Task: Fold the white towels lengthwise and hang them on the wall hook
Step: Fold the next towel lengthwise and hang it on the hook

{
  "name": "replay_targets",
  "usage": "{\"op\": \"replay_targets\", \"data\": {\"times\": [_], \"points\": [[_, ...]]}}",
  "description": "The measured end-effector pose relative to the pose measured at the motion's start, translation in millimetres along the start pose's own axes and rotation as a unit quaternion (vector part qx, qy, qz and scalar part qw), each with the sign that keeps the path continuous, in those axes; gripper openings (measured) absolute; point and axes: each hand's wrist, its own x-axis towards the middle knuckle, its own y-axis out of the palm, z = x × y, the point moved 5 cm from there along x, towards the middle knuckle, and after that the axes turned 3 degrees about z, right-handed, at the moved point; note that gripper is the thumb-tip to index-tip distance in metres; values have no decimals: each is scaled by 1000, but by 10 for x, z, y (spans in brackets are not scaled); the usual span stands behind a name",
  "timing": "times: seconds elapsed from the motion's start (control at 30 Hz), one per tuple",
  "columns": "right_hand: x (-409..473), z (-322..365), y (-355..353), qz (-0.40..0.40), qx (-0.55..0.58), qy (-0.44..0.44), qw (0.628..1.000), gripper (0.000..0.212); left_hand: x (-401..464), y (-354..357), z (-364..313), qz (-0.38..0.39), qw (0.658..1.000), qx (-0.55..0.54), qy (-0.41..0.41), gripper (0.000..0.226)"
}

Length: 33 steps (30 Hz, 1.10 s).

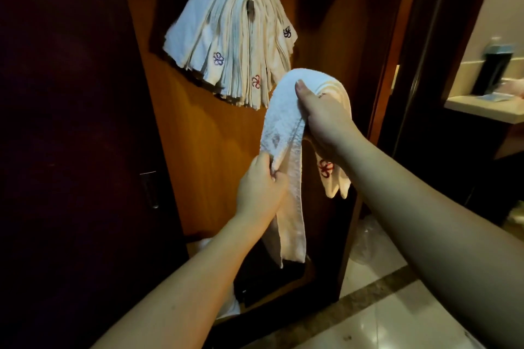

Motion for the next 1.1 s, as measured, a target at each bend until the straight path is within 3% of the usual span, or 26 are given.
{"op": "replay_targets", "data": {"times": [0.13,0.2,0.3,0.33,0.43,0.53,0.73,0.9,1.0,1.1], "points": [[39,48,-104,-61,-100,-16,993,60,-41,-179,-16,-53,998,-33,30,17],[29,63,-135,-69,-143,-32,987,55,-126,-208,-46,-56,996,-48,49,28],[-37,99,-65,-58,-214,-59,973,57,-225,-84,-73,-33,996,-55,56,17],[-55,99,-22,-52,-214,-65,973,62,-231,-33,-79,-32,996,-65,48,16],[-105,158,85,-38,-247,-80,965,66,-205,84,-75,-19,995,-94,-12,45],[-139,199,102,-37,-281,-100,954,63,-155,115,-42,-16,998,-55,-29,48],[-40,204,-108,-81,-243,-95,962,52,29,208,455,-3,998,17,-56,25],[58,111,-474,-164,-209,-61,962,44,70,55,1139,-11,982,154,-106,11],[158,-31,-678,-205,-144,-38,967,36,29,-69,1445,-4,975,145,-171,15],[258,-171,-869,-241,-74,-6,968,32,37,-245,1679,-3,977,143,-156,21]]}}
